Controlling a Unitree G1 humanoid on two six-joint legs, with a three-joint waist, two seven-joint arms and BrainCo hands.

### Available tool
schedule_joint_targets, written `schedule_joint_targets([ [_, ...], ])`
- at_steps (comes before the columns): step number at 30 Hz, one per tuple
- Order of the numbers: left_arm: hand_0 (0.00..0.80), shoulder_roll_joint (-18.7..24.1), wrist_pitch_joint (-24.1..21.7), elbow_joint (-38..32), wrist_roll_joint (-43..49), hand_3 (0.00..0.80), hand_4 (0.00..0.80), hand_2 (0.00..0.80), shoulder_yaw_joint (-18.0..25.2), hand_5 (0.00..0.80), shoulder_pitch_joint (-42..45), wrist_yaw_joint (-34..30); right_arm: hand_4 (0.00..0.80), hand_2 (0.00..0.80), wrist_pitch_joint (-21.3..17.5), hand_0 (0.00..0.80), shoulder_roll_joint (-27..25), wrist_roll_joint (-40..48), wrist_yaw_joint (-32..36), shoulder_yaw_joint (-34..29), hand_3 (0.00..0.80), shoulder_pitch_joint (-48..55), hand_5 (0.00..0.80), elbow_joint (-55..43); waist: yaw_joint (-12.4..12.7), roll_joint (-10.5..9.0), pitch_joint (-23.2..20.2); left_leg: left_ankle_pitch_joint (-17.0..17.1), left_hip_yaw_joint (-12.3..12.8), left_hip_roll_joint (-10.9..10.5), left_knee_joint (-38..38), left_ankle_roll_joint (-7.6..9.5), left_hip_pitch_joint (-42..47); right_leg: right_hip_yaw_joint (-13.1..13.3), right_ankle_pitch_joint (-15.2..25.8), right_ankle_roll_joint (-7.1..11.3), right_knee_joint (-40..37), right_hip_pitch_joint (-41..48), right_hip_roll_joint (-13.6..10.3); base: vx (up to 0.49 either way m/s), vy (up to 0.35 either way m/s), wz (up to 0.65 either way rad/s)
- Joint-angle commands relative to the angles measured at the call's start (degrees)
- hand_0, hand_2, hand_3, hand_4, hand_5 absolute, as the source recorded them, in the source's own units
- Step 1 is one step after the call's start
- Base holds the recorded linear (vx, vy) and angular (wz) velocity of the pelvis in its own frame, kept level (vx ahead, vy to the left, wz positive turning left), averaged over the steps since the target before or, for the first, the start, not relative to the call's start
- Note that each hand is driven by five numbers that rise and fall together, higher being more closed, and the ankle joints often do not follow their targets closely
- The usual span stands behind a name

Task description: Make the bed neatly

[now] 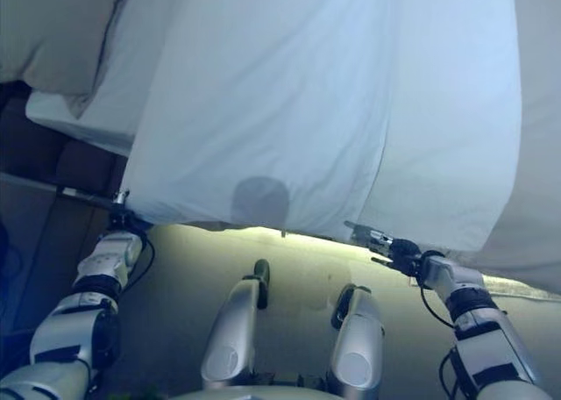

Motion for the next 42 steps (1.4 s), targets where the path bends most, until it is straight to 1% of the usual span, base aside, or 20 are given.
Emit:
schedule_joint_targets([
  [1, 0.800, 9.5, -5.0, 3.4, -5.1, 0.800, 0.800, 0.800, 4.1, 0.800, 13.0, 1.4, 0.000, 0.000, -1.3, 0.000, 0.2, 2.2, 2.1, -2.5, 0.000, -1.2, 0.000, 0.0, 4.0, -4.48, 1.6, -2.4, 1.8, -0.5, 3.9, 3.17, -2.0, 6.4, 7.0, 3.00, -0.7, -4.6, -1.6, -0.094, 0.117, 0.01],
  [2, 0.800, 9.4, -5.1, 3.0, -5.2, 0.800, 0.800, 0.800, 3.8, 0.800, 12.7, 1.7, 0.000, 0.000, -1.3, 0.000, -0.3, 2.1, 2.4, -2.5, 0.000, -1.4, 0.000, -0.1, 3.9, -4.55, 1.8, -2.3, 1.9, -0.4, 4.2, 3.31, -2.8, 6.6, 7.1, 2.84, -0.1, -5.6, -1.6, -0.091, 0.124, 0.04],
  [3, 0.800, 9.2, -5.6, 2.1, -5.6, 0.800, 0.800, 0.800, 3.2, 0.800, 11.9, 2.4, 0.000, 0.000, -1.4, 0.000, -1.2, 2.0, 3.0, -2.5, 0.000, -1.8, 0.000, -0.9, 3.8, -4.68, 2.3, -3.1, 2.0, -0.3, 5.3, 3.30, -4.2, 7.0, 6.5, 2.97, 1.4, -7.5, -1.7, -0.099, 0.118, 0.03],
  [10, 0.800, 10.2, -6.1, -0.8, -7.9, 0.800, 0.800, 0.800, 0.7, 0.800, 9.3, 4.4, 0.000, 0.000, -1.9, 0.000, -5.1, 4.2, 4.3, -2.4, 0.000, -3.5, 0.000, -3.9, 3.6, -5.01, 2.8, -4.4, 1.8, 0.4, 9.7, 3.72, -11.8, 8.7, 5.7, 2.87, 7.5, -16.8, -2.1, -0.081, 0.111, 0.03],
  [16, 0.800, 11.1, -6.5, -0.7, -9.4, 0.800, 0.800, 0.800, -0.2, 0.800, 7.2, 5.8, 0.000, 0.000, -1.8, 0.000, -7.0, 4.8, 5.5, -1.6, 0.000, -4.9, 0.000, -5.0, 3.4, -4.85, 2.8, -5.2, 1.2, 0.7, 12.6, 3.71, -17.1, 9.8, 5.0, 2.61, 10.4, -22.3, -2.0, -0.057, 0.089, 0.03],
  [20, 0.800, 11.9, -6.6, -0.1, -11.0, 0.800, 0.800, 0.800, -0.3, 0.800, 6.7, 5.9, 0.000, 0.000, -1.7, 0.000, -8.5, 5.1, 6.8, -1.5, 0.000, -5.5, 0.000, -6.2, 2.9, -4.69, 2.8, -5.3, 0.7, 1.0, 14.8, 3.48, -20.7, 10.8, 4.5, 2.08, 12.5, -25.7, -1.8, -0.038, 0.074, -0.03],
  [21, 0.571, 12.0, -6.9, -0.1, -11.2, 0.571, 0.571, 0.571, -0.3, 0.571, 6.5, 6.3, 0.000, 0.000, -1.8, 0.000, -8.6, 5.2, 6.8, -1.4, 0.000, -5.5, 0.000, -6.5, 2.8, -4.71, 2.8, -5.4, 0.5, 1.1, 15.5, 3.41, -21.6, 11.1, 4.3, 1.99, 13.1, -26.6, -1.7, -0.044, 0.045, -0.03],
  [22, 0.229, 12.2, -6.8, -0.1, -11.4, 0.229, 0.229, 0.229, -0.4, 0.229, 6.3, 6.7, 0.000, 0.000, -1.9, 0.000, -8.8, 5.3, 6.8, -1.4, 0.000, -5.4, 0.000, -6.8, 2.7, -4.76, 2.8, -5.4, 0.4, 1.2, 16.0, 3.32, -22.5, 11.3, 4.2, 1.92, 13.6, -27.4, -1.7, -0.042, 0.023, -0.02],
  [23, 0.000, 12.5, -6.7, -0.1, -11.4, 0.000, 0.000, 0.000, -0.5, 0.000, 5.9, 7.1, 0.000, 0.000, -1.9, 0.000, -9.0, 5.4, 6.8, -1.6, 0.000, -5.3, 0.000, -7.1, 2.6, -4.86, 2.8, -5.6, 0.3, 1.2, 16.7, 3.25, -23.2, 11.4, 4.1, 1.86, 14.0, -28.0, -1.8, -0.038, 0.008, -0.01],
  [28, 0.000, 13.0, -6.8, 0.2, -11.1, 0.000, 0.000, 0.000, -0.5, 0.000, 5.5, 8.3, 0.000, 0.000, -2.5, 0.000, -9.0, 6.3, 7.1, -1.8, 0.000, -5.0, 0.000, -8.5, 2.7, -5.30, 2.8, -6.2, -0.2, 1.3, 18.5, 3.05, -25.3, 11.5, 3.7, 1.76, 15.2, -29.8, -1.9, -0.020, -0.018, 0.09],
  [33, 0.000, 13.2, -5.1, 1.1, -10.7, 0.000, 0.000, 0.000, 0.0, 0.000, 6.5, 8.7, 0.000, 0.000, -1.9, 0.000, -9.5, 7.5, 6.4, -1.7, 0.000, -5.4, 0.000, -10.3, 2.8, -5.20, 2.4, -6.2, -0.2, 1.2, 19.1, 2.89, -26.2, 11.6, 3.6, 1.64, 15.5, -30.5, -1.9, -0.003, -0.011, 0.08],
  [37, 0.000, 11.8, -4.1, 0.4, -9.7, 0.000, 0.000, 0.000, 0.1, 0.000, 8.6, 7.1, 0.000, 0.000, -1.9, 0.000, -9.6, 7.8, 5.4, -1.7, 0.000, -5.2, 0.000, -12.0, 2.7, -4.96, 2.5, -5.9, -0.2, 0.9, 19.0, 2.86, -27.0, 11.7, 3.8, 1.61, 15.5, -31.3, -1.7, -0.027, 0.014, 0.13],
  [40, 0.000, 10.1, -4.9, -0.7, -10.4, 0.000, 0.000, 0.000, -0.2, 0.000, 10.0, 6.5, 0.000, 0.000, -1.8, 0.000, -9.4, 7.9, 5.0, -2.0, 0.000, -4.8, 0.000, -13.1, 2.8, -4.94, 2.4, -5.7, -0.2, 0.8, 18.5, 2.82, -27.0, 11.5, 3.9, 1.64, 15.2, -31.4, -1.5, -0.035, -0.006, 0.04],
  [42, 0.000, 9.3, -5.4, -1.8, -10.8, 0.000, 0.000, 0.000, -0.3, 0.000, 10.6, 4.7, 0.000, 0.000, -1.4, 0.000, -8.7, 8.2, 4.3, -1.8, 0.000, -4.7, 0.000, -13.8, 3.0, -5.11, 2.4, -5.6, -0.2, 0.7, 18.0, 2.73, -26.6, 11.3, 3.9, 1.66, 14.9, -31.0, -1.3, -0.022, -0.038, 0.01],
])
